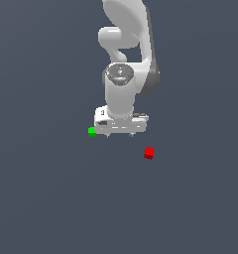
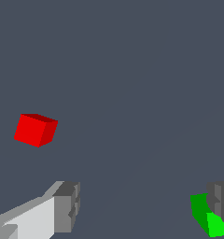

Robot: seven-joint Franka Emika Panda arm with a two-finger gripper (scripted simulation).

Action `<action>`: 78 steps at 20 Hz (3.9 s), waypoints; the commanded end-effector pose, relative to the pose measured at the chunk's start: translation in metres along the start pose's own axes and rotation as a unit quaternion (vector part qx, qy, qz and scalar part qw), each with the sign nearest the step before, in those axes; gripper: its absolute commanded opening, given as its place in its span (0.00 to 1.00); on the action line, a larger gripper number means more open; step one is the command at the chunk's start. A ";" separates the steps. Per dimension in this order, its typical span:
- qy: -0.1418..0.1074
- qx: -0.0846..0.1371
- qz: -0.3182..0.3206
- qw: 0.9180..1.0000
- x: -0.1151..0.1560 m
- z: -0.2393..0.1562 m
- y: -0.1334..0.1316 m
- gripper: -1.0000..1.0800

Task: Stack the red cube on top of the green cube.

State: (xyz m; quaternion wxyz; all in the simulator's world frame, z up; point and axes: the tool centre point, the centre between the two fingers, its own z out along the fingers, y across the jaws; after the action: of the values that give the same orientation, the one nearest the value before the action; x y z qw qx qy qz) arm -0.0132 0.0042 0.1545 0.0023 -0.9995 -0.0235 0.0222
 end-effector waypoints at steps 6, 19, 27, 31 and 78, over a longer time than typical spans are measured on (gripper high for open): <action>0.001 0.000 0.005 1.000 0.000 0.002 -0.004 0.96; 0.008 0.001 0.062 0.998 0.002 0.032 -0.056 0.96; 0.016 0.001 0.118 0.993 0.012 0.061 -0.106 0.96; 0.019 0.001 0.139 0.990 0.018 0.072 -0.124 0.96; 0.022 0.001 0.164 0.986 0.029 0.123 -0.145 0.00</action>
State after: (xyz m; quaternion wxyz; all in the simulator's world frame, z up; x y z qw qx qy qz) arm 0.0030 0.1503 0.0260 -0.0004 -0.9901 0.1405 0.0009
